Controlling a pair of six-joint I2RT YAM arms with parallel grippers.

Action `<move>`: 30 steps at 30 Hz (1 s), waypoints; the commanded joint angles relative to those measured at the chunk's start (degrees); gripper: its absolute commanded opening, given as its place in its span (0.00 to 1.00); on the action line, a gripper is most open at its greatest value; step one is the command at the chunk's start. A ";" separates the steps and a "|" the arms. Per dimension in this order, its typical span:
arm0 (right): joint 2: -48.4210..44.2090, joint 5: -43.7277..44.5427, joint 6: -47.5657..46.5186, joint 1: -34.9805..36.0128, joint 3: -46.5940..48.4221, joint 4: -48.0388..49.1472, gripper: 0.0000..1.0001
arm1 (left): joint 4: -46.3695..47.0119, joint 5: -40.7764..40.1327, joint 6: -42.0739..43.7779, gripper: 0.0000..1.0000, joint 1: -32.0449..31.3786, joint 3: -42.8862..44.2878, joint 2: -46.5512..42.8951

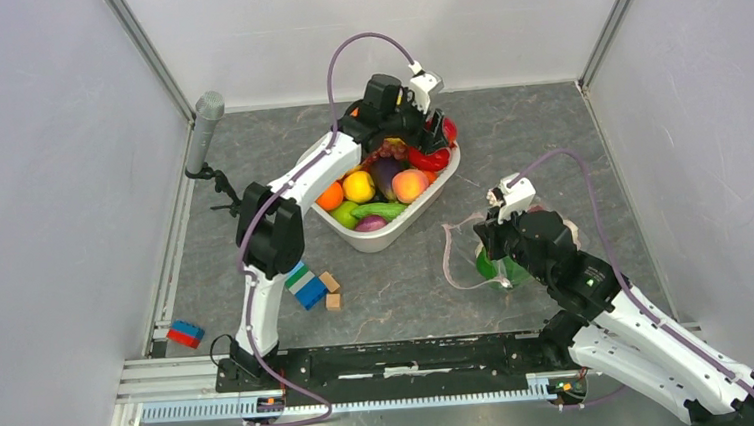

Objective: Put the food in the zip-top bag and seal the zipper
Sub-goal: Pick up the fake fruit from the bin.

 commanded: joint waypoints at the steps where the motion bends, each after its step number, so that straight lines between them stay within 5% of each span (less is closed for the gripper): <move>1: -0.80 -0.70 0.98 -0.15 -0.35 2.10 0.02 | 2.15 -1.17 -1.86 0.47 -0.15 -2.95 -4.43; 6: -0.69 -0.79 1.34 -0.15 -0.48 2.70 0.02 | 5.54 -0.62 -3.30 0.36 -0.19 -9.59 -11.70; 13: -1.15 0.36 2.97 -0.15 -1.01 4.77 0.01 | 17.42 -0.54 -8.07 0.35 -0.93 -29.05 -28.93; 30: 1.06 -7.69 0.49 -0.15 10.49 8.34 0.00 | 15.60 -0.83 -11.88 0.36 -8.11 -54.76 -60.80</move>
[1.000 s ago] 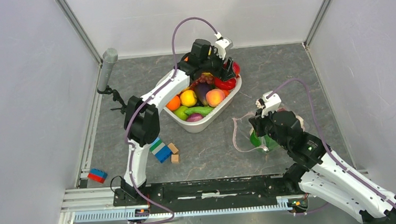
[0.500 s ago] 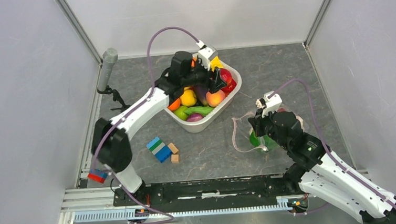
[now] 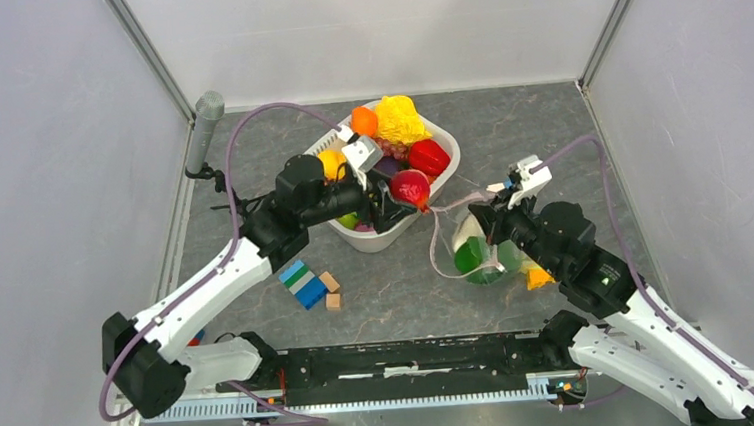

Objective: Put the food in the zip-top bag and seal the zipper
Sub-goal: Pick up the fake fruit from the bin, then place the fake fruit in the zipper food storage bag.

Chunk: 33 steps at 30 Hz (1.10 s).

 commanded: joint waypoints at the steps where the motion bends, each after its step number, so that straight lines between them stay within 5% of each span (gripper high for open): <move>1: 2.12 -6.93 0.06 -0.13 5.00 4.97 0.00 | 1.46 -1.34 -3.02 0.36 -3.31 -2.33 -6.30; 15: 4.50 -10.41 5.64 -0.10 -3.69 13.28 0.01 | -6.44 -8.51 -1.66 0.39 -10.95 -3.56 -16.15; 22: 5.18 -13.83 5.08 -0.11 -3.58 15.33 0.01 | -13.40 -8.97 -0.94 0.38 -16.61 0.00 -12.39; 33: 3.31 -15.52 2.98 -0.02 0.00 11.70 0.02 | -14.83 -26.69 1.57 0.41 -26.29 3.11 -4.59</move>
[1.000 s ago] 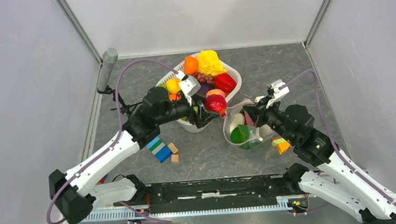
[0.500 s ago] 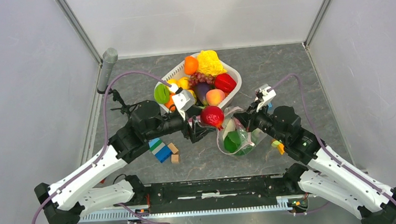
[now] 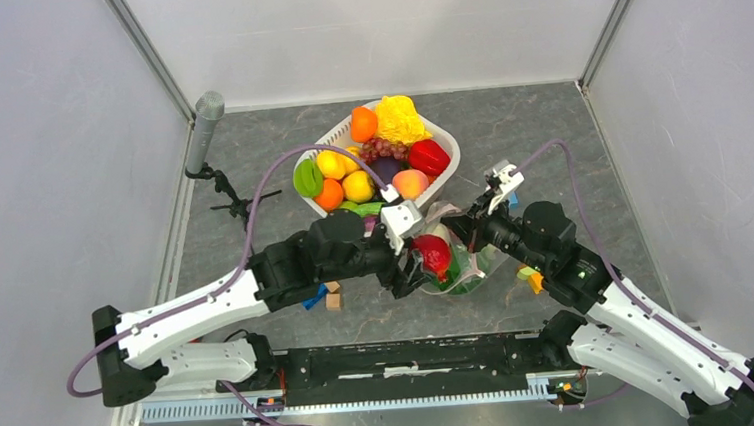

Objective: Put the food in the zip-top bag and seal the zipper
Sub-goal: Place the fake fruit in the zipper food storage bag.

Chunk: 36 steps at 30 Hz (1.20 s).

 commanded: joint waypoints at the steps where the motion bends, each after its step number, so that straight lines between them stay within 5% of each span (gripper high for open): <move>1: -2.02 -1.53 -1.98 -0.11 4.13 -0.62 0.02 | 0.54 -9.90 2.39 0.41 -2.29 5.13 4.07; 13: -7.81 -4.57 -7.97 0.20 8.63 -10.69 0.00 | -1.64 -28.18 1.74 0.45 -3.77 4.98 7.64; 21: -15.61 14.54 -10.69 0.20 14.95 -22.53 0.00 | -0.16 -19.12 4.36 0.46 -3.76 14.47 16.69; 27: -11.51 13.20 -11.61 0.14 17.19 -23.66 0.00 | -1.41 -17.64 5.45 0.46 -3.78 23.41 24.69; 36: -7.11 1.89 -2.79 0.20 -1.68 -4.92 0.00 | 4.54 -21.49 -4.54 0.47 0.10 1.77 17.79</move>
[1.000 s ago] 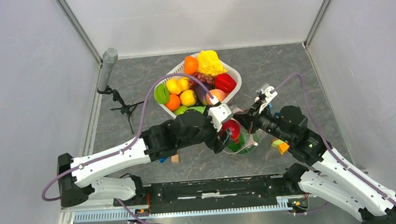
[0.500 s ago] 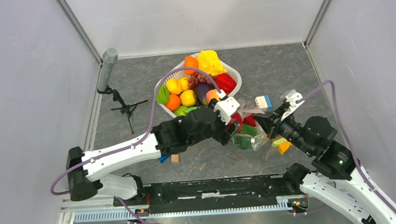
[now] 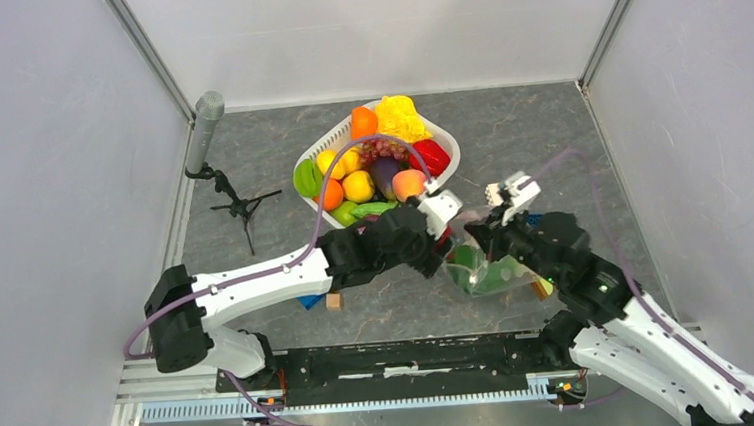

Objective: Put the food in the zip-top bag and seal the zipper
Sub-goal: Place the fake fruit in the zipper food storage bag.

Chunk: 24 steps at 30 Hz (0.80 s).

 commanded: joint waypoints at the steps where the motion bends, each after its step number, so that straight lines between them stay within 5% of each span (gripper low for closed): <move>1: 1.88 -6.73 4.61 0.14 -5.66 11.52 0.00 | 5.07 -0.92 -6.07 0.47 2.37 -10.75 -5.27; 15: 3.36 -17.06 0.68 0.22 -1.56 15.15 0.00 | 17.37 11.96 -6.34 0.50 2.97 -11.46 -6.79; 24: -0.12 -13.20 3.96 0.21 -4.35 17.35 0.01 | 22.09 14.01 -7.97 0.59 2.96 -9.82 -3.12</move>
